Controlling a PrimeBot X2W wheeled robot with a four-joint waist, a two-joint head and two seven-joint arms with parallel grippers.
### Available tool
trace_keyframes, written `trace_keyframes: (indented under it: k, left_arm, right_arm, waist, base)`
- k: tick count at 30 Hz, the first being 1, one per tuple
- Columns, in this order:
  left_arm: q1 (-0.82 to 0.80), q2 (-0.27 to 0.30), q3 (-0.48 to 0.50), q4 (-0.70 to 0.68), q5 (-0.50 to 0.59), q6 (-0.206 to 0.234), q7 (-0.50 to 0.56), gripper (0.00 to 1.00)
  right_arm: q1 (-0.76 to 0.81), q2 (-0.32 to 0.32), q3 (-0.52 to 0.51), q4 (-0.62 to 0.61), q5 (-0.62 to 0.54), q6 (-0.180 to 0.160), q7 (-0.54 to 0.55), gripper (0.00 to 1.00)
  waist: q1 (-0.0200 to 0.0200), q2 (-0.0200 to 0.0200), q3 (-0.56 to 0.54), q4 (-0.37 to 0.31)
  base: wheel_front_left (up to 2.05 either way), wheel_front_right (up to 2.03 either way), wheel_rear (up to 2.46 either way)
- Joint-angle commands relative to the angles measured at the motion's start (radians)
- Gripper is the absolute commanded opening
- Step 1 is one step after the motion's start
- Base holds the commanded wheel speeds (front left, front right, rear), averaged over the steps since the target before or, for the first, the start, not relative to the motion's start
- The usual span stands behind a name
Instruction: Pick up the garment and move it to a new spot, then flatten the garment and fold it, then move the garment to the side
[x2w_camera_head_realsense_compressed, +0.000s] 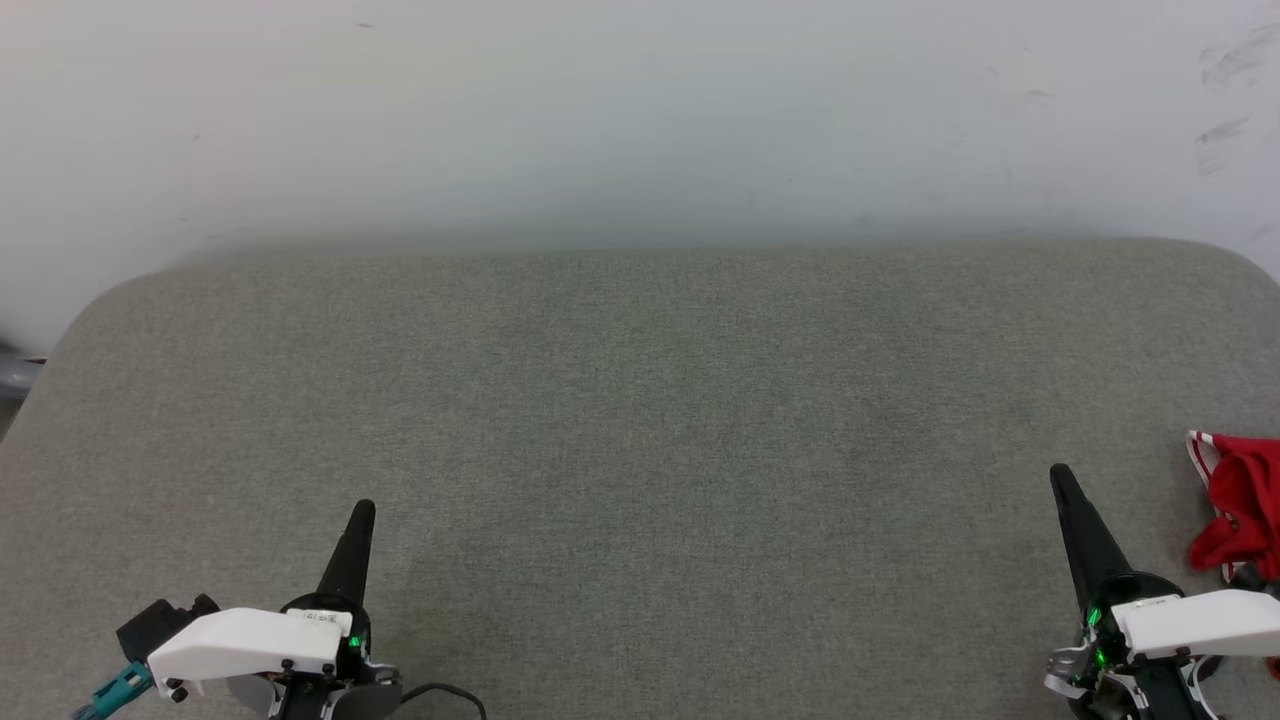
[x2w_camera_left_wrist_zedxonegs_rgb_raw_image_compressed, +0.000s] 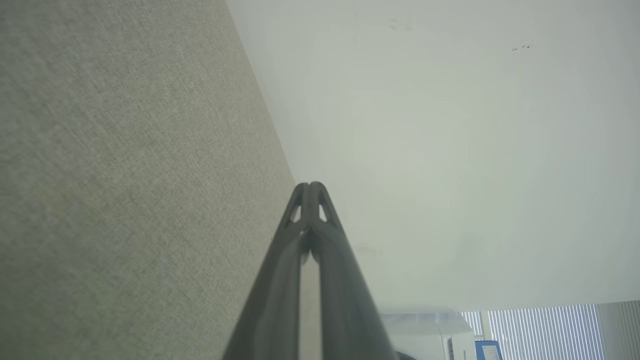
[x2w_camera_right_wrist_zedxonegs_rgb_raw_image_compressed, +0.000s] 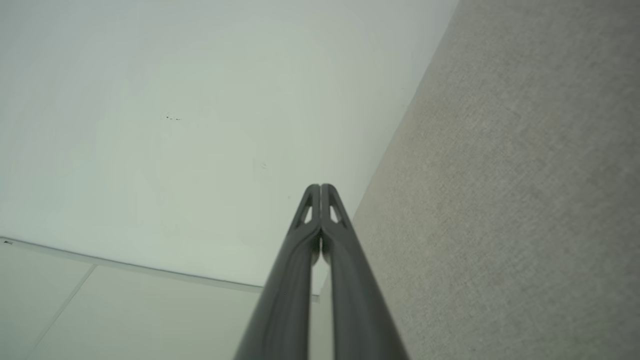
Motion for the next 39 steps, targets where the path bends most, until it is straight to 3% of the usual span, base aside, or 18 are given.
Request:
trace_keyframes:
  k: [1, 31, 39]
  left_arm:
    - [-0.022, -0.003, 0.007, -0.001, -0.019, -0.010, 0.007, 0.00]
    - [-0.045, -0.023, 0.056, 0.012, -0.219, -0.043, 0.064, 0.00]
    - [-0.045, -0.023, 0.056, 0.012, -0.219, -0.044, 0.066, 0.00]
  right_arm:
    - [-0.020, 0.000, -0.003, 0.004, 0.022, 0.000, 0.004, 0.00]
    - [-0.064, 0.006, -0.012, 0.070, 0.240, 0.000, 0.014, 0.00]
    - [-0.062, 0.007, -0.013, 0.071, 0.239, 0.000, 0.016, 0.00]
  waist:
    - [0.0000, 0.0000, 0.000, 0.000]
    - [-0.0001, 0.0000, 0.007, 0.004]
    - [-0.0001, 0.0000, 0.007, 0.004]
  base:
    - [0.00, 0.00, 0.00]
    - [0.00, 0.00, 0.00]
    - [0.00, 0.00, 0.00]
